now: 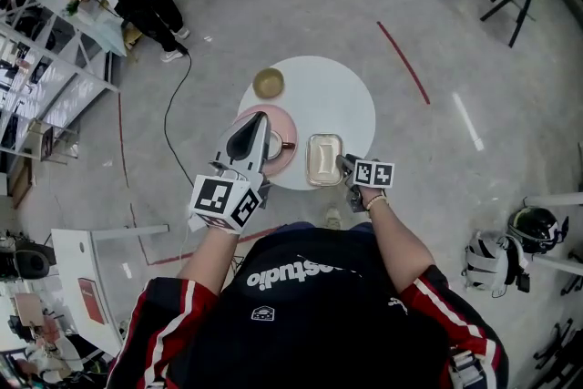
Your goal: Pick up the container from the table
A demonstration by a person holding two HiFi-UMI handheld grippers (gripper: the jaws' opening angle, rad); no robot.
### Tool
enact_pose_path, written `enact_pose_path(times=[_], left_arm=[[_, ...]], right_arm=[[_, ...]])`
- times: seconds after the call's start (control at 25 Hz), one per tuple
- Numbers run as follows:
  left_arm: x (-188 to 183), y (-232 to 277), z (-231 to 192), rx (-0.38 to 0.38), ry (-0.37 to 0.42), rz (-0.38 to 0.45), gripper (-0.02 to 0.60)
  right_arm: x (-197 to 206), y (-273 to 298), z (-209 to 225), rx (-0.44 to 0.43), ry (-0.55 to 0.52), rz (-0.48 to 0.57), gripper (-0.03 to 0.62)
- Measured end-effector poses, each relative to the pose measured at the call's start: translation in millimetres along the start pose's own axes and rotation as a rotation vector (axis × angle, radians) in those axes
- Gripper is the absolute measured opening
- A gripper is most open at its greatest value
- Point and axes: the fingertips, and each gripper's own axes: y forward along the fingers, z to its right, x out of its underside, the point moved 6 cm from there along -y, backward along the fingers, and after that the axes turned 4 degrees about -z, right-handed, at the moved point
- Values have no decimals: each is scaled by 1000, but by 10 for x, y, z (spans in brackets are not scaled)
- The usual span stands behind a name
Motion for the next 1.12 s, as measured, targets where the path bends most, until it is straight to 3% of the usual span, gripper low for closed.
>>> enact_pose_path(times=[0.52,1.12], left_arm=[[5,-10,-31,-14,-6,-6,28],[-54,-71,-156,-2,-10,-7,28]], right_arm=[[-36,9,-11,-25,44,13,66],[-130,-52,-163,-7,12,67,59]])
